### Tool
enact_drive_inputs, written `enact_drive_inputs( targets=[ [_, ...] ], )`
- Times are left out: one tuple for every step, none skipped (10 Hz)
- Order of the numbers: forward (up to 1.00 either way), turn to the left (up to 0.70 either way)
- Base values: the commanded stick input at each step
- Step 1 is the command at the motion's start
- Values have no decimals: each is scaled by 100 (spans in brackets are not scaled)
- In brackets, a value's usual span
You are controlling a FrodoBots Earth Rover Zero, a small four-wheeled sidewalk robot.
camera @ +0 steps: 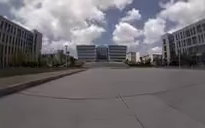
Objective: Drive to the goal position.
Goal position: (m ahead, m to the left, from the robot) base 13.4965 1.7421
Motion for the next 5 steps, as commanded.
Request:
enact_drive_inputs(
  targets=[
    [70, 0],
    [70, 0],
    [70, 0],
    [70, 0],
    [70, 0]
  ],
)
